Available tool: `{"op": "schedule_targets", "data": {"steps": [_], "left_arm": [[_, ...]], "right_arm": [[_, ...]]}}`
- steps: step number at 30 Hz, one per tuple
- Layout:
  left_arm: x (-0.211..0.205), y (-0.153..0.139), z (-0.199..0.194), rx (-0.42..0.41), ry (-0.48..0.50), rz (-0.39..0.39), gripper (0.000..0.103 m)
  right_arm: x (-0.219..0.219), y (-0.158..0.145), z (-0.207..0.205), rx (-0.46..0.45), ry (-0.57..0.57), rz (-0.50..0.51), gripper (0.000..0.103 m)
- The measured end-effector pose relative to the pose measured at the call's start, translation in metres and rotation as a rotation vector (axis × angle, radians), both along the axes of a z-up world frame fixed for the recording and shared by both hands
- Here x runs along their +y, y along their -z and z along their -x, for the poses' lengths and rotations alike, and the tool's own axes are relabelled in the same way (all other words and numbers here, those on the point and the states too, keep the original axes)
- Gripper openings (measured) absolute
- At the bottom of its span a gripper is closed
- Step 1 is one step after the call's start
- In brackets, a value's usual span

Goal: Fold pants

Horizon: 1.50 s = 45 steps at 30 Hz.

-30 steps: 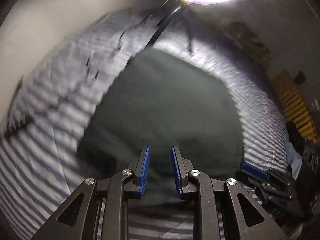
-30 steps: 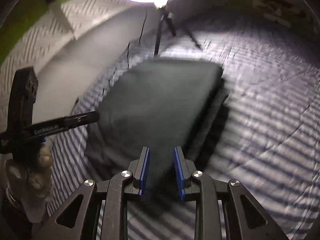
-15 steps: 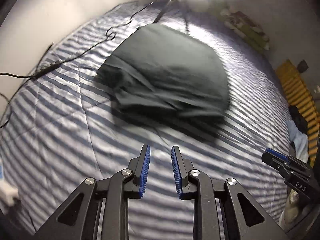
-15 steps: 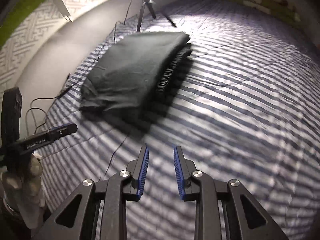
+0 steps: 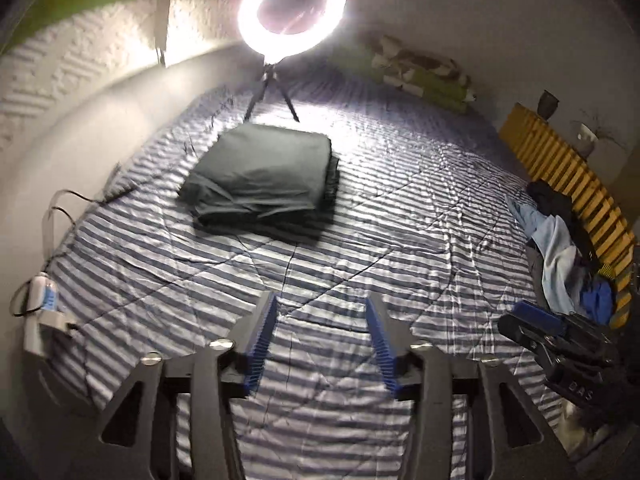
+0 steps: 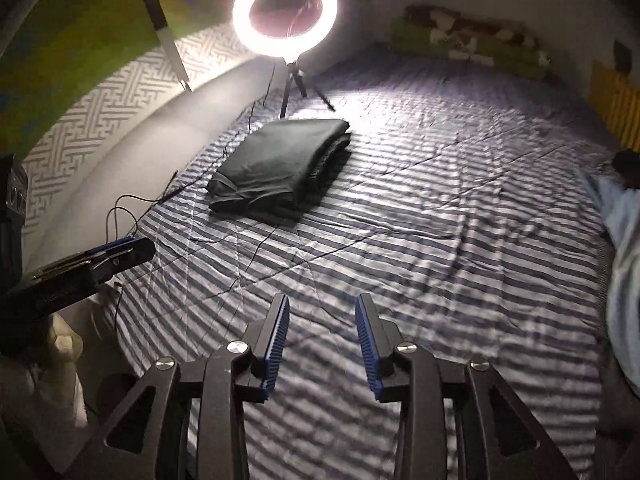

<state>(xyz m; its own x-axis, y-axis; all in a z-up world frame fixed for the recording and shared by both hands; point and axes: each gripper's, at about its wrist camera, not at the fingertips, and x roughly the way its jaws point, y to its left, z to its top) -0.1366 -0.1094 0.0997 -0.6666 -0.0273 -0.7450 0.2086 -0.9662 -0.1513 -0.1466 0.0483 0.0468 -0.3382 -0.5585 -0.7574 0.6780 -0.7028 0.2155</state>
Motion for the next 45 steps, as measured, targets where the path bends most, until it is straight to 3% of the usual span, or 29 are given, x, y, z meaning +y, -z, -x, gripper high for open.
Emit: {"op": "schedule_targets", "data": {"steps": [2, 4, 6, 9, 16, 18, 45], "left_arm": [[0.018, -0.009, -0.022, 0.040, 0.002, 0.039, 0.070], [0.033, -0.016, -0.039, 0.057, 0.000, 0.058, 0.074], [0.045, -0.019, -0.055, 0.066, -0.003, 0.065, 0.079], [0.059, -0.020, -0.077, 0.091, -0.025, 0.105, 0.092], [0.071, -0.022, -0.103, 0.107, -0.038, 0.154, 0.096], [0.070, -0.024, -0.107, 0.114, -0.054, 0.160, 0.103], [0.067, 0.001, -0.104, 0.056, -0.037, 0.135, 0.103]], "right_arm": [[0.019, -0.007, -0.018, 0.035, 0.006, 0.015, 0.044], [0.031, -0.012, -0.035, 0.089, 0.019, 0.008, 0.052], [0.047, -0.016, -0.055, 0.166, 0.048, -0.004, 0.067], [0.064, -0.018, -0.073, 0.219, 0.087, 0.005, 0.074], [0.087, -0.017, -0.102, 0.250, 0.111, -0.013, 0.075], [0.091, -0.019, -0.105, 0.259, 0.125, -0.014, 0.075], [0.092, -0.008, -0.114, 0.239, 0.127, -0.031, 0.075]]}}
